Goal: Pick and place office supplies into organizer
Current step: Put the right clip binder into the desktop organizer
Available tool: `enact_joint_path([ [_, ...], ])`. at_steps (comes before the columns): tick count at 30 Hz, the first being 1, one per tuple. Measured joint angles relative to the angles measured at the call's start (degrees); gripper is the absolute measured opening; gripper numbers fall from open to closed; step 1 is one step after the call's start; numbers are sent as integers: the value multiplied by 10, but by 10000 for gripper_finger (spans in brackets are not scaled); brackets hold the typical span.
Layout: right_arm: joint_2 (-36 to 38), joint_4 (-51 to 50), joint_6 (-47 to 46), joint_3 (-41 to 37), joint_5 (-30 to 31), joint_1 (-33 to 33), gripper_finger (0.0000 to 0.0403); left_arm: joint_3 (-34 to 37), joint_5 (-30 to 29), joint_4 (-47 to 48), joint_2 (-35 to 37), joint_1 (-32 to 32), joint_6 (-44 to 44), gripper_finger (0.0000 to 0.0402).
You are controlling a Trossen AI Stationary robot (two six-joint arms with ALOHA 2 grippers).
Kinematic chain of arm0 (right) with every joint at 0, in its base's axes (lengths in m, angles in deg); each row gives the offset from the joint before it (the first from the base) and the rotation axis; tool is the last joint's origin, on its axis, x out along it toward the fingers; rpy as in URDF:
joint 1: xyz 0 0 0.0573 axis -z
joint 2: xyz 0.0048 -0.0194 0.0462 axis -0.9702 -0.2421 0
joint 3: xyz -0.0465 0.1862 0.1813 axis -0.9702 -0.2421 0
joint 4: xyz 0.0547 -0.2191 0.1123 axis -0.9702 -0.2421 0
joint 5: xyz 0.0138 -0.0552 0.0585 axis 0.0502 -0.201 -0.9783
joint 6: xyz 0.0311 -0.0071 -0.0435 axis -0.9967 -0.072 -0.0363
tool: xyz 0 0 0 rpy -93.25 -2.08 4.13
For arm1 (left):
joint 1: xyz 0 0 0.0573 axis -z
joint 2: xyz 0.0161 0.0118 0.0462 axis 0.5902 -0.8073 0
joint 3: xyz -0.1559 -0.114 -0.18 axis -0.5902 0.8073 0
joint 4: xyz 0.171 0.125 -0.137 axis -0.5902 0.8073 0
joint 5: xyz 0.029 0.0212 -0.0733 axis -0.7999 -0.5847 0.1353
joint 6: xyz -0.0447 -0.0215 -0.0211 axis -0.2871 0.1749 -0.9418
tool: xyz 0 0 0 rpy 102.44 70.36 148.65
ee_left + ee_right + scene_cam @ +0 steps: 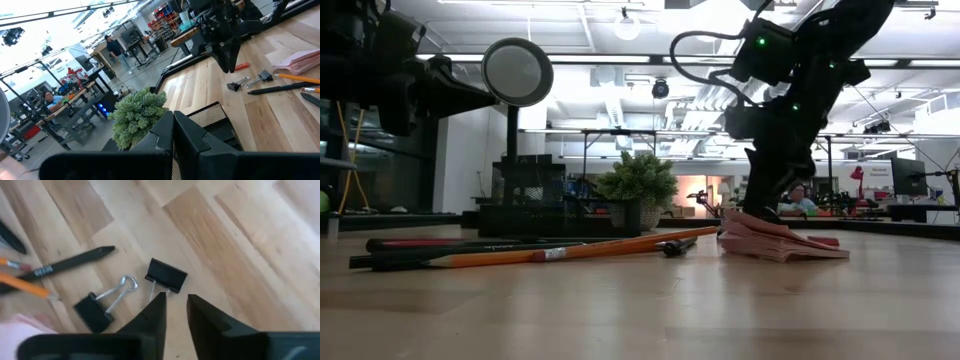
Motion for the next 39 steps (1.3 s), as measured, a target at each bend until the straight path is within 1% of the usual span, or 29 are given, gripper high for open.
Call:
enact_joint_path([
  [4,-2,2,-49,0,-4,-11,105,0,0,0,0,0,0,1],
  [7,-19,9,-74,0,1,-20,114,0,-1,0,0,0,0,1],
  [13,-69,36,-97,0,6,-23,104,0,-1,0,0,0,0,1],
  [16,-77,44,-100,0,12,-21,97,0,-1,0,0,0,0,1],
  [28,-77,54,-96,0,23,-21,87,0,-1,0,0,0,0,1],
  [34,-77,56,-82,-1,56,-21,86,0,-1,0,0,0,0,1],
  [39,-77,53,-80,-1,57,-21,81,0,-2,0,0,0,0,1],
])
